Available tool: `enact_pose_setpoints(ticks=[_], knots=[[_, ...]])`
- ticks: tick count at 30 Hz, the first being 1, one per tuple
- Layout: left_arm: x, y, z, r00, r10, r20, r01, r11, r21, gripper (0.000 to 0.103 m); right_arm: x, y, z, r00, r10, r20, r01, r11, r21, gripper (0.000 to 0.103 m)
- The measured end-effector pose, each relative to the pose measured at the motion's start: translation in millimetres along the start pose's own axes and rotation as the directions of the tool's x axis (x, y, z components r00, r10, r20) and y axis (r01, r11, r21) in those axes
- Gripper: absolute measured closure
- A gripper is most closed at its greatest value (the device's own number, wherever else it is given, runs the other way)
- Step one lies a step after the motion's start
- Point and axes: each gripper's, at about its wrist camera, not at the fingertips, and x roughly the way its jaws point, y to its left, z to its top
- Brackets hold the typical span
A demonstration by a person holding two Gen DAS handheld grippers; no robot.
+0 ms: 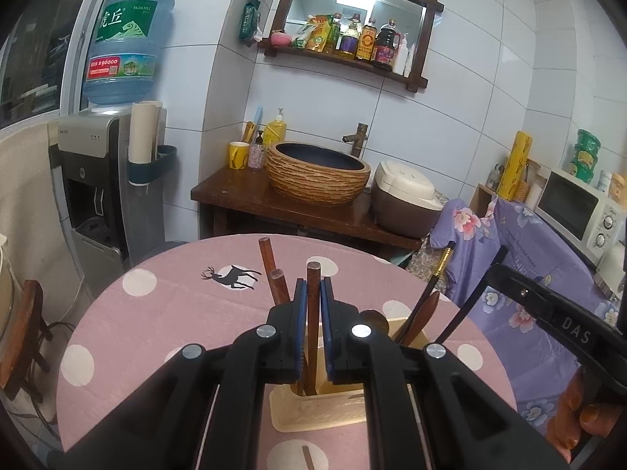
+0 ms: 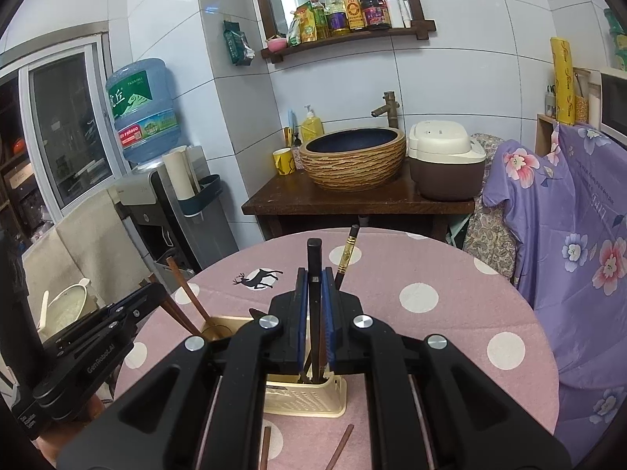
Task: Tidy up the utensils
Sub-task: 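Lower both chopsticks into the holder and open both grippers, then move both tools to the last two wooden chopsticks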
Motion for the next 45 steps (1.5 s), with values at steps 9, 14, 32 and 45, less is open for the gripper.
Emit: enact_pose_setpoints(ticks=[9, 14, 32, 45], knots=[[-30.2, -4.3, -19.2, 0.998, 0.006, 0.058, -0.008, 0.999, 0.038, 0.038, -26.8, -1.1, -17.5, 0.994, -0.016, 0.106, 0.019, 0.999, -0.034, 0.057], [-46.4, 5.0, -46.7, 0.998, 0.043, 0.043, -0.045, 0.998, 0.045, 0.024, -42.5, -12.7, -42.1, 0.993, -0.05, 0.104, 0.051, 0.999, -0.01, 0.05], [-37.8, 46.4, -169.2, 0.953, 0.245, -0.176, -0.24, 0.97, 0.049, 0.022, 55.4, -14.9, -193.9, 0.912, -0.121, -0.393, 0.126, 0.992, -0.012, 0.056], [-32.5, 38.2, -183.5, 0.954, 0.214, -0.212, -0.207, 0.977, 0.056, 0.022, 73.7, -4.1, -205.8, 0.886, -0.19, -0.424, 0.185, 0.981, -0.055, 0.084]])
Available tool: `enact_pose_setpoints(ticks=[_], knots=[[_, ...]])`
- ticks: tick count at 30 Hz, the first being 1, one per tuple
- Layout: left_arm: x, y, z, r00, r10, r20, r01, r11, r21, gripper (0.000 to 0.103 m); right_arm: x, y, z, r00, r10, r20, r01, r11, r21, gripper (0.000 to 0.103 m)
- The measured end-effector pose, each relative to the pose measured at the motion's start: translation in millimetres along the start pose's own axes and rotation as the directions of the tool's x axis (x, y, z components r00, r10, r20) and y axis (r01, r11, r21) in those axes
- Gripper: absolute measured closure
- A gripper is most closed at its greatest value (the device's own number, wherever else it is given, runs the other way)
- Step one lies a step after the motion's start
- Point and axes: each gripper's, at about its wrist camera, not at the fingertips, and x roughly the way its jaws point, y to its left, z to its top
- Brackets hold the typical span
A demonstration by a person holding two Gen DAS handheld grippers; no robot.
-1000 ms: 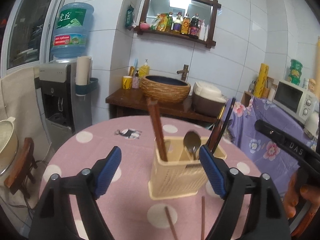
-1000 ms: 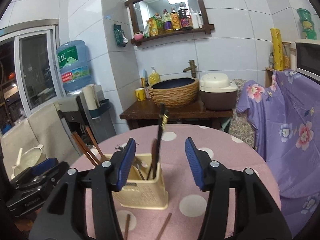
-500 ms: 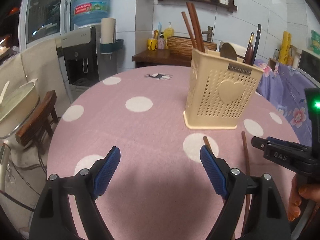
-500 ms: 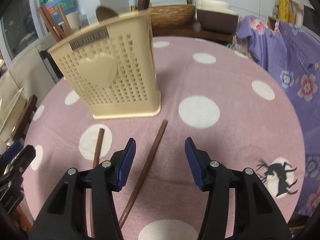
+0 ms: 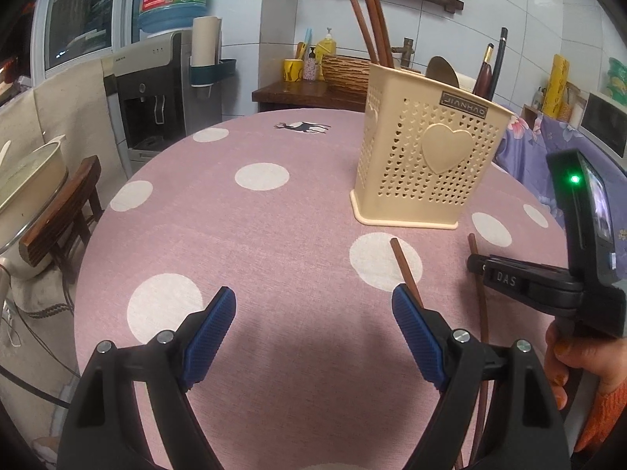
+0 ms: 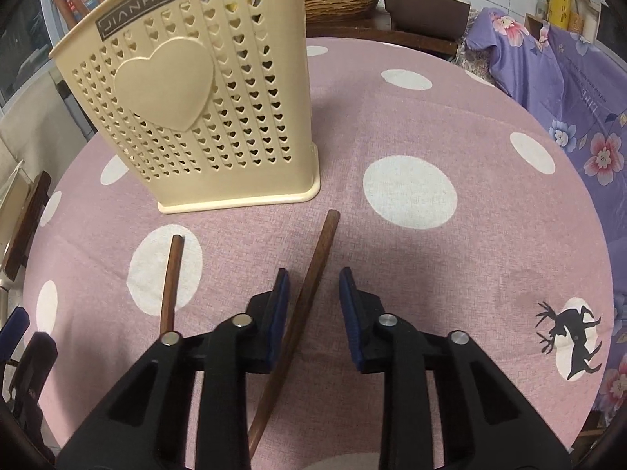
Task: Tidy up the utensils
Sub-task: 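Move both tools to the last two wooden chopsticks, then grasp a wooden chopstick with the right gripper while the left grasps the other, then lift both wooden chopsticks and carry them over the cream holder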
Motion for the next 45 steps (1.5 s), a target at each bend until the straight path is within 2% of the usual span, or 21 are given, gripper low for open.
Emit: enact_pose_setpoints(ticks=[3, 11, 20, 25, 35, 45], knots=[[0.8, -6.9, -1.3, 1.0, -0.01, -0.003, 0.011, 1.0, 0.024, 0.022, 0.3, -0.5, 0.5, 1.0, 0.014, 0.002, -0.014, 1.0, 0.002, 0.091], [13.6, -29.3, 0.5, 0.996, -0.064, -0.055, 0.068, 0.994, 0.083, 0.023, -2.6, -14.8, -0.5, 0.998, 0.057, -0.004, -0.057, 0.998, 0.0, 0.095], [43.7, -62.7, 6.3, 0.981, -0.116, -0.155, 0.136, 0.982, 0.131, 0.042, -17.9, -47.1, -11.9, 0.999, 0.031, 0.028, -0.032, 0.999, 0.031, 0.095], [65.3, -75.0, 10.2, 0.98, -0.082, -0.182, 0.109, 0.984, 0.141, 0.058, -21.0, -54.6, -17.0, 0.999, 0.033, 0.035, -0.034, 0.998, 0.043, 0.095], [77.1, -76.6, 15.1, 0.985, -0.035, -0.167, 0.058, 0.989, 0.134, 0.069, -24.4, -51.6, -22.4, 0.998, 0.039, 0.045, -0.041, 0.998, 0.046, 0.095], [81.0, -76.6, 19.2, 0.986, -0.03, -0.164, 0.052, 0.99, 0.134, 0.093, -25.0, -48.9, -23.6, 0.998, 0.041, 0.043, -0.043, 0.998, 0.046, 0.095]])
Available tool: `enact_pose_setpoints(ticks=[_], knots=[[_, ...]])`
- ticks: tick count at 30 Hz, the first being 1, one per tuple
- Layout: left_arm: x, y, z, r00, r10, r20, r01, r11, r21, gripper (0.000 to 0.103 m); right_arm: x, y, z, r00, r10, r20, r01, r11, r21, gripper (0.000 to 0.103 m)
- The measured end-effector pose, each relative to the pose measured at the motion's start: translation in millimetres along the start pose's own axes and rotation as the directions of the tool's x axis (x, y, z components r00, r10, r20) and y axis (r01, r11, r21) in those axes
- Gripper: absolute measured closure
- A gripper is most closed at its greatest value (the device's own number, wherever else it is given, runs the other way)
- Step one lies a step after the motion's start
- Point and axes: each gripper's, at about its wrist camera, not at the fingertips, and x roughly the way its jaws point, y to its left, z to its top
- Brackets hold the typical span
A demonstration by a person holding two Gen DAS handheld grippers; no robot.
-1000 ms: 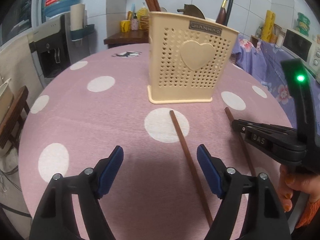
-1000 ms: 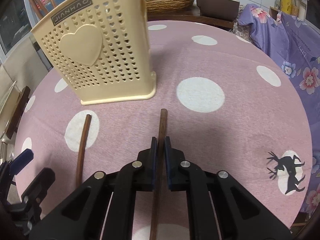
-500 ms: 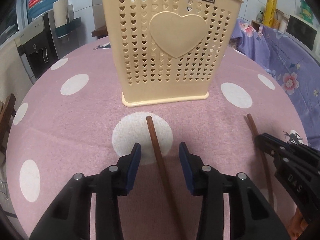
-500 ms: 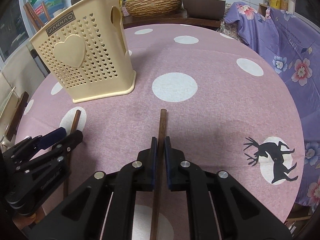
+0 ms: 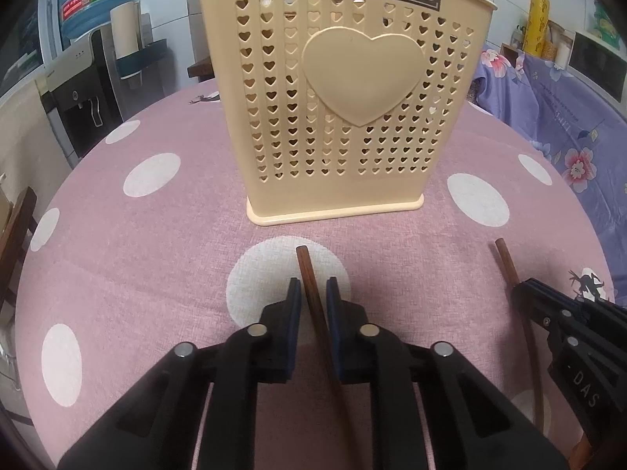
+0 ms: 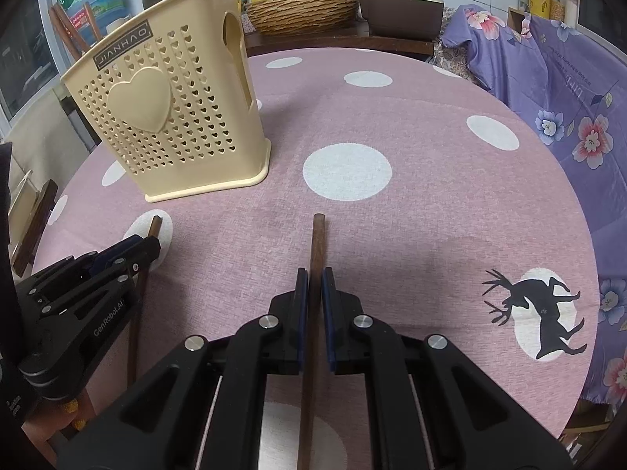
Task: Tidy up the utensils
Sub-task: 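Lift both wooden chopsticks and carry them over the cream holder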
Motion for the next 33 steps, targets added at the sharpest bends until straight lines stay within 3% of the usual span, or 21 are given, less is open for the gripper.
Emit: enact_pose_setpoints(ticks=[11, 18, 26, 33], knots=[[-4.8, 6.7, -1.0, 0.999, -0.052, 0.008, 0.052, 0.998, -0.037, 0.094, -6.9, -3.7, 4.5, 0.998, 0.062, 0.01, -0.062, 0.998, 0.021, 0.095], [-40.2, 13.8, 4.8, 0.99, -0.105, 0.097, 0.112, 0.991, -0.072, 0.095, -28.2, -6.6, 12.5, 0.986, 0.155, 0.055, -0.157, 0.987, 0.035, 0.095], [-108.9, 27.6, 16.4, 0.957, -0.126, 0.262, 0.148, 0.987, -0.066, 0.095, -88.7, -13.9, 32.8, 0.949, 0.255, 0.188, -0.26, 0.966, 0.0, 0.095], [-148.9, 39.7, 28.5, 0.925, -0.096, 0.367, 0.124, 0.991, -0.052, 0.095, -140.9, -9.7, 46.5, 0.909, 0.3, 0.29, -0.29, 0.954, -0.079, 0.095]])
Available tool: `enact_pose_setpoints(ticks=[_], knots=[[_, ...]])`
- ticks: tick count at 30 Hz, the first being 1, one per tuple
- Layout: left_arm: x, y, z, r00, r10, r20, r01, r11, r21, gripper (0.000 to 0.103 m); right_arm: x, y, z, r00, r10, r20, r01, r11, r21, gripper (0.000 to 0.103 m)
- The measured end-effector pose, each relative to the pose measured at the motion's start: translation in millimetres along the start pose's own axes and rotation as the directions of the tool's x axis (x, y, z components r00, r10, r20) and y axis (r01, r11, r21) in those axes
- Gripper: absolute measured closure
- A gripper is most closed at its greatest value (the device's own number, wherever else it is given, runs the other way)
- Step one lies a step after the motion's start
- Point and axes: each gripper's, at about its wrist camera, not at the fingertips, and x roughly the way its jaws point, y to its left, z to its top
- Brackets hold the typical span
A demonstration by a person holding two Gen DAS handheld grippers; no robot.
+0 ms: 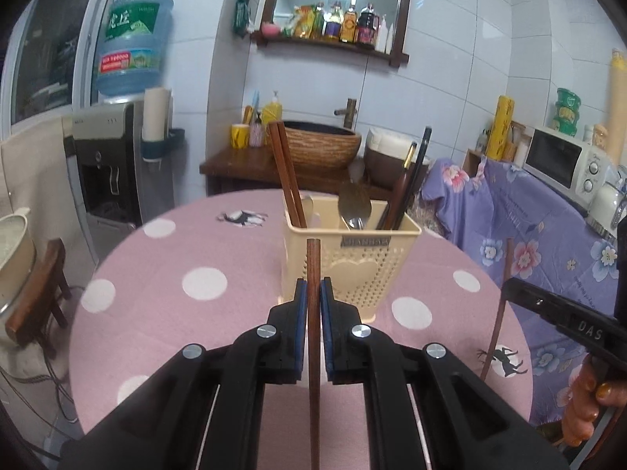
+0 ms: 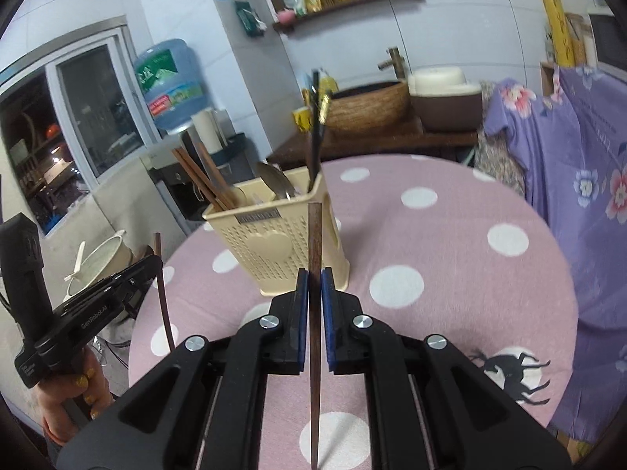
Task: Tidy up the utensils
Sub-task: 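Lift both wooden chopsticks and carry them over the cream holder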
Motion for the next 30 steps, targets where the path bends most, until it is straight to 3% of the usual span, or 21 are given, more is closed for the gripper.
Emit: enact_pose_setpoints(ticks=[23, 30], knots=[[-30.8, 7.8, 33.5, 0.995, 0.004, 0.105, -0.005, 1.0, 0.014, 0.095, -12.8, 31.0, 32.7, 0.999, 0.031, 0.034, -0.028, 0.996, -0.085, 0.096], [-41.5, 5.9, 71.6, 0.988, -0.054, 0.145, 0.054, 0.999, 0.005, 0.095, -26.1, 43.0, 74.9, 0.997, 0.046, 0.059, -0.039, 0.992, -0.117, 0.096]])
